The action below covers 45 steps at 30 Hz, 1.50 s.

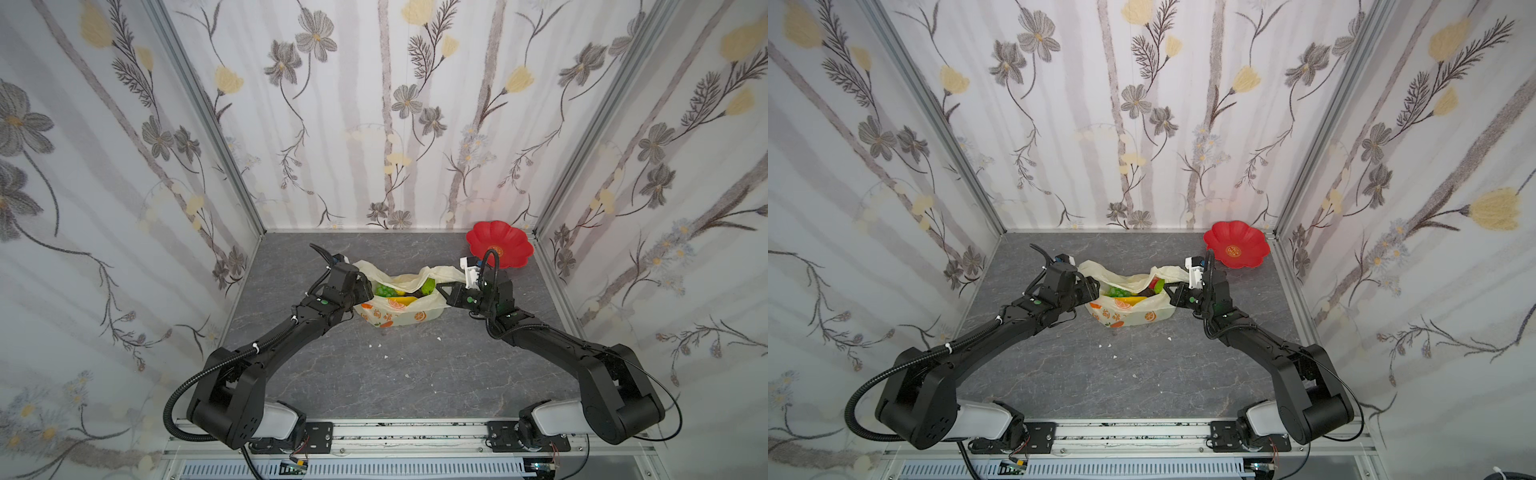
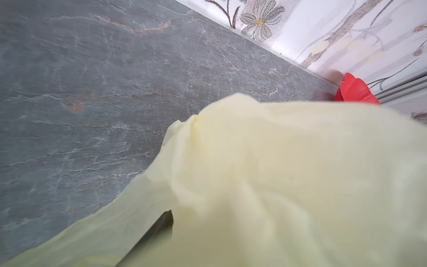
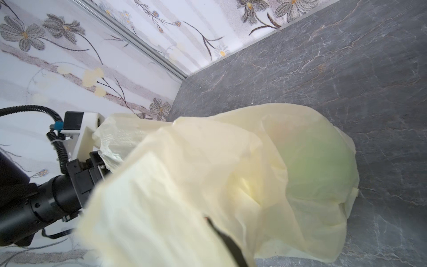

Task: Take fruits out of the plastic bag
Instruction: Spread open the plastic bag at the center of the table.

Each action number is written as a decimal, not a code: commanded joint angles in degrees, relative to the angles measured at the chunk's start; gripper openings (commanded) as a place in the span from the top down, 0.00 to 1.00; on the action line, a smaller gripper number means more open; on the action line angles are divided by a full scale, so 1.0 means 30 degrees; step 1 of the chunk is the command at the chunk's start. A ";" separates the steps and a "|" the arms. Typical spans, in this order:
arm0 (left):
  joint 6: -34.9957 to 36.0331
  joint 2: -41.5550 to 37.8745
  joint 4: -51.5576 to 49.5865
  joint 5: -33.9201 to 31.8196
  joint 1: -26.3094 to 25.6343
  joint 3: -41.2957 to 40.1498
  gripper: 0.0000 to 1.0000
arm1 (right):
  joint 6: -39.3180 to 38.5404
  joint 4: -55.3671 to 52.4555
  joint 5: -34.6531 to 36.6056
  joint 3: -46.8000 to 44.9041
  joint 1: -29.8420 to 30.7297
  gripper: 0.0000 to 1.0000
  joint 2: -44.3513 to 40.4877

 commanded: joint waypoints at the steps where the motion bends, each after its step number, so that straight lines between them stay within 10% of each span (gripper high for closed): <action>1: 0.0470 -0.0539 -0.1826 -0.2631 -0.0241 0.0136 0.26 | -0.0704 -0.0554 0.0664 0.0388 0.0252 1.00 -0.0118; 12: 0.2544 0.2542 -0.2327 -0.5636 -0.0306 0.4730 0.23 | -0.2321 -0.2914 0.2154 0.1662 0.1161 1.00 0.0080; 18: 0.2205 0.6546 -0.2309 -0.3932 0.1928 0.6807 0.50 | -0.2657 -0.2777 0.1231 0.1361 0.0864 1.00 0.0179; 24: 0.1303 0.7637 -0.2236 -0.1943 0.3795 0.6305 0.99 | -0.2453 -0.1562 -0.1014 0.0030 -0.0513 1.00 0.0149; 35: 0.1545 0.6282 -0.1826 0.0544 0.2447 0.5256 1.00 | -0.3214 -0.3188 -0.0560 0.0754 -0.0123 1.00 0.0658; 40: 0.1188 0.5426 -0.1826 0.0711 0.1661 0.4575 1.00 | -0.4383 -0.6717 0.3940 0.2545 0.1243 0.40 0.0038; 45: 0.1086 0.5035 -0.1826 0.0674 0.1573 0.4307 1.00 | -0.6191 -1.0290 0.9626 0.4024 0.3245 0.23 -0.1020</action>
